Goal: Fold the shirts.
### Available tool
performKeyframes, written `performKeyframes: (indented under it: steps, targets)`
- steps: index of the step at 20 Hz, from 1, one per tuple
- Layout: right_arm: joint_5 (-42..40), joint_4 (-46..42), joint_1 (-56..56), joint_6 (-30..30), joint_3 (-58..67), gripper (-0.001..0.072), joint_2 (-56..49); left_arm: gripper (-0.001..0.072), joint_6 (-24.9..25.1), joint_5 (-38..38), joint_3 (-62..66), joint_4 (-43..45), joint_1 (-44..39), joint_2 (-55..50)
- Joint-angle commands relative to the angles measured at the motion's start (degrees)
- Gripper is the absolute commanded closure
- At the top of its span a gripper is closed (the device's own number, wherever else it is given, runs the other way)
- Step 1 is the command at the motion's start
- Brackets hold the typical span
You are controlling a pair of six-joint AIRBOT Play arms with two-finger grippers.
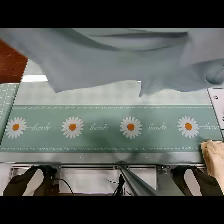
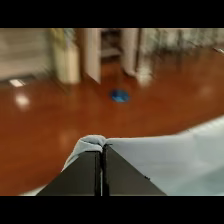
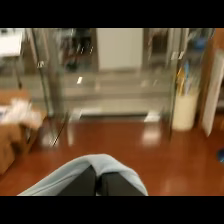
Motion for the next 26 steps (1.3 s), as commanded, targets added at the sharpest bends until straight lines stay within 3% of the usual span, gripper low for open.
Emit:
performKeyframes:
  steps: [1,4,9,15,17,20,26]
  targets:
    - [3.45,-9.64,0.04,6.91,9.03,0.068,3.06,0.069,-9.33,0.48,4.81,15.61,0.04,8.41]
    - [14.01,-13.77,0.04,8.22,13.7,0.068,3.04,0.0689,-13.18,-7.74,4.81,22.67,0.04,11.47]
    - [25.31,-17.14,0.04,6.64,14.6,0.0681,1.09,0.0689,-13.27,-24.11,4.76,22.71,0.04,9.35]
    - [42.42,-9.6,0.15,5.49,14.6,0.0681,-15.1,0.0689,-13.09,-26.64,-5.55,21.79,0.02,2.86]
    - [42.6,-10.49,2.82,5.35,14.6,0.0681,-22.05,0.0689,-11.47,-25.66,-13.18,19.21,0.02,-0.35]
    - [39.98,-18.05,10.58,5.33,14.6,0.0681,-33.42,0.0689,-9.53,-18.27,-23.52,17.92,-0.39,-6.27]
    - [17.9,-19.43,18.47,6.54,14.6,0.068,-50.27,0.0689,-6.45,-6.75,-26.16,17.86,-4.63,-24.28]
